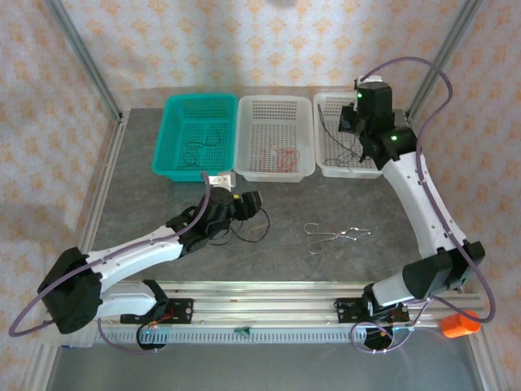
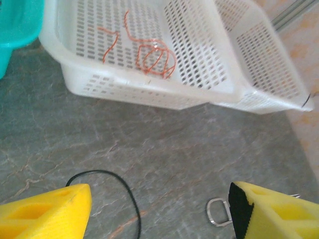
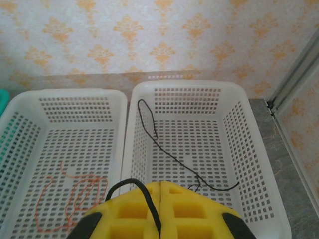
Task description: Untangle the cables
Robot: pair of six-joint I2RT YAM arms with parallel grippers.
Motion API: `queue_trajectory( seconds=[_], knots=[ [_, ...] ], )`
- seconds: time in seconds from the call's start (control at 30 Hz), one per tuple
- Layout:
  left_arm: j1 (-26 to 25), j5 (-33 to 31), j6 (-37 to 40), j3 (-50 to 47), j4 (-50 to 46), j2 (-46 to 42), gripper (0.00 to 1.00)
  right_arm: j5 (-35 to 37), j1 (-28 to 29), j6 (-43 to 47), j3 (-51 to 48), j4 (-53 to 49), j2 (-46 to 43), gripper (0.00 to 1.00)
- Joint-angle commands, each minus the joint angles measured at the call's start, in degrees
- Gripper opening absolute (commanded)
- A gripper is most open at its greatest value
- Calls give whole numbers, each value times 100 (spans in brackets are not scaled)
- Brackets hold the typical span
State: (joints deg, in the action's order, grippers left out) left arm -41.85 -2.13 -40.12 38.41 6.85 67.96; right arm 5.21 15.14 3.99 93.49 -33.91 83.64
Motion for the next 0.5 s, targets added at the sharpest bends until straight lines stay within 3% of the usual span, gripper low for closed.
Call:
queue_trajectory(
  seconds=[0.0,0.47],
  knots=[
    [287,483,-72,-135,46,-352,75,-300,-216,-99,160,355,230,0],
    [1107,1258,-189,183,-140,-666,81,-740,-936,-352,1190,535,1518,0]
  ],
)
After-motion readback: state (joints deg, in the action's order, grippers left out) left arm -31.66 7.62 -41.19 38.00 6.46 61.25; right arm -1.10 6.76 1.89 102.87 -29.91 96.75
